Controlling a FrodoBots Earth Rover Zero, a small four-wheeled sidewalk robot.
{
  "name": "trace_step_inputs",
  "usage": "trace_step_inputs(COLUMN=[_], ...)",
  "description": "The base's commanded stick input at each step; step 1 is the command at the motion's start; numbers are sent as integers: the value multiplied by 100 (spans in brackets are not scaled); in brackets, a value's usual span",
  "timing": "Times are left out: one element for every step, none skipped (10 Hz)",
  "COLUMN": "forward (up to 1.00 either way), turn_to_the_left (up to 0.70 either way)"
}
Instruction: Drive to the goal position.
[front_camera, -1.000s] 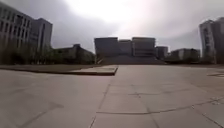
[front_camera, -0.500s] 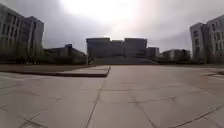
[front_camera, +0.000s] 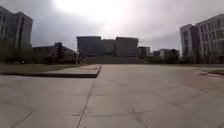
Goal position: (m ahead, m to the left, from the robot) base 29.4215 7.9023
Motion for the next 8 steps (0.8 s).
trace_step_inputs(forward=[100, 100, 100, 100, 100, 100, 100, 100], turn_to_the_left=[-27, -27, -8, 0, 0, 0, 0, 0])
